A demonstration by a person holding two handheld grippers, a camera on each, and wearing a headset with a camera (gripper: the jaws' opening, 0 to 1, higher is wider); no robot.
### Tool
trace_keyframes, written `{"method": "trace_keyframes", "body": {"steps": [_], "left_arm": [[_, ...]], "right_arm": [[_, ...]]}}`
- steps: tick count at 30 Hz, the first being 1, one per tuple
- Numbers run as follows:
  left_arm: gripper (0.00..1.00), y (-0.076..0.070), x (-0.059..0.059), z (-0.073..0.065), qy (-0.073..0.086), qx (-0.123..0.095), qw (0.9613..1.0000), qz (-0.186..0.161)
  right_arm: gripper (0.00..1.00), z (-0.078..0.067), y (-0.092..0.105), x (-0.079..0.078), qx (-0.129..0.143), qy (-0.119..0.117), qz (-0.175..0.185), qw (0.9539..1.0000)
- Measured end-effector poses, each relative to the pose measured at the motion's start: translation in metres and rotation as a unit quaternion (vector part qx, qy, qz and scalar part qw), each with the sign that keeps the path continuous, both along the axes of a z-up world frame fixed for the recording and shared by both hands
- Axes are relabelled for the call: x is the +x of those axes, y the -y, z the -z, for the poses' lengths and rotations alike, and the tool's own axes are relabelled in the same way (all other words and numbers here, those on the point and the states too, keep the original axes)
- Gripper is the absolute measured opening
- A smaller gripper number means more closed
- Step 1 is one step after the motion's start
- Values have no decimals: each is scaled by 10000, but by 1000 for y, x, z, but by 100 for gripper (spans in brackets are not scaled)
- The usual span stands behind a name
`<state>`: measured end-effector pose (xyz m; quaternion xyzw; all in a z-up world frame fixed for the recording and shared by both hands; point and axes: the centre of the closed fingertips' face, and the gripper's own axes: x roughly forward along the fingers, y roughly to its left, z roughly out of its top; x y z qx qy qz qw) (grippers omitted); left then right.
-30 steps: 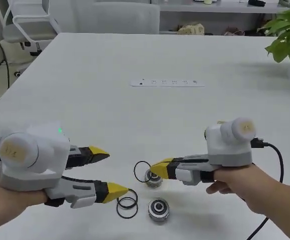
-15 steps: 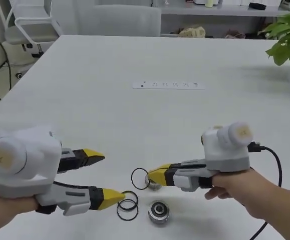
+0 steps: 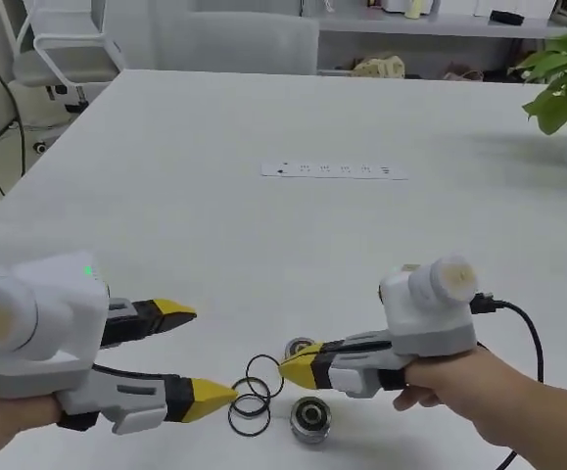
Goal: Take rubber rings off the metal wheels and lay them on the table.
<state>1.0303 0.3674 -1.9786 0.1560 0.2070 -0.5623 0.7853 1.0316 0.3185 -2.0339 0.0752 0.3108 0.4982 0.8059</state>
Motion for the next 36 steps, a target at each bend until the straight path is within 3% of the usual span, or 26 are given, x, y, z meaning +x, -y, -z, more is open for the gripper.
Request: {"method": "trace_keyframes", "body": {"steps": [36], "left_arm": [[57, -11, -4, 5, -50, 69, 9999, -75]], "right_arm": [[0, 13, -22, -19, -117, -103, -474, 9988]]}}
